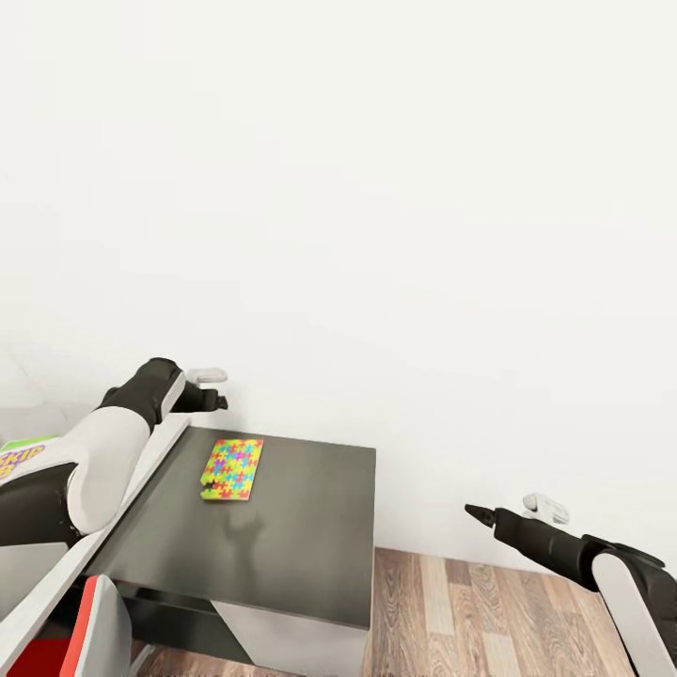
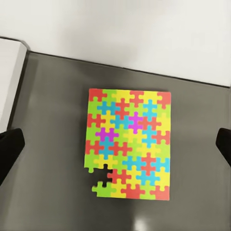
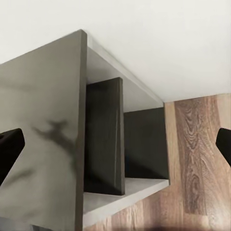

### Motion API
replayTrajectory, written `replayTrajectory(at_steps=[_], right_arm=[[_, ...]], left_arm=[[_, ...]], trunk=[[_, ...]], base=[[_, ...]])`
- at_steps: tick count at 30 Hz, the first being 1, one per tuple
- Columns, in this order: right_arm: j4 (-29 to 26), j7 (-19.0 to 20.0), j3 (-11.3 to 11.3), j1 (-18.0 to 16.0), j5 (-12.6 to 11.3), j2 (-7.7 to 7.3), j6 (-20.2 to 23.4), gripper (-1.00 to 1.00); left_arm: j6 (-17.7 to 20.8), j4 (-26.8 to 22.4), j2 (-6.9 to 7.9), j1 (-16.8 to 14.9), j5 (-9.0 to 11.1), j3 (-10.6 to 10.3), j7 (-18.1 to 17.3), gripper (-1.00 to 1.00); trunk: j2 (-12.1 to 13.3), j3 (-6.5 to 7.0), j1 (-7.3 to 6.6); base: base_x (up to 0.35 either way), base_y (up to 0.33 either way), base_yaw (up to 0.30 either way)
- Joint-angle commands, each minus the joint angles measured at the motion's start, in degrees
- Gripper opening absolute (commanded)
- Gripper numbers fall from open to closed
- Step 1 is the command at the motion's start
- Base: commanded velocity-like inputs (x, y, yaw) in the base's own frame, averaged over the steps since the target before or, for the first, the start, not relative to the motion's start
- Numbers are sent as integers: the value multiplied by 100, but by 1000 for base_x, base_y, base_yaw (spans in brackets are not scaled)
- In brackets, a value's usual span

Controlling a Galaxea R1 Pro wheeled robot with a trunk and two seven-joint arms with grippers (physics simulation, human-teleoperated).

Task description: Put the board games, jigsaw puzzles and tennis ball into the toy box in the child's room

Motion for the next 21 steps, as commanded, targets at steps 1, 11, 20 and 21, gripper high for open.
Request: replayTrajectory(at_steps=[1,11,20,21], right_arm=[[-3,36,-3,-5,27,-1,24,100],[2,75,19,-6,15,-30,8,100],[16,195,20,-6,14,-72,10,100],[16,202,21,-6,14,-72,10,100]], left_arm=[[12,-7,-2,-4,-61,70,-43,100],[-48,157,51,-6,-61,516,-49,100],[-103,252,56,-7,-68,644,-49,100],[-126,253,56,-7,-70,643,-49,100]], trunk=[[-13,-21,3],[-13,-113,3],[-13,-198,3],[-13,-207,3]], base=[[0,0,0],[0,0,0],[0,0,0],[0,0,0]])
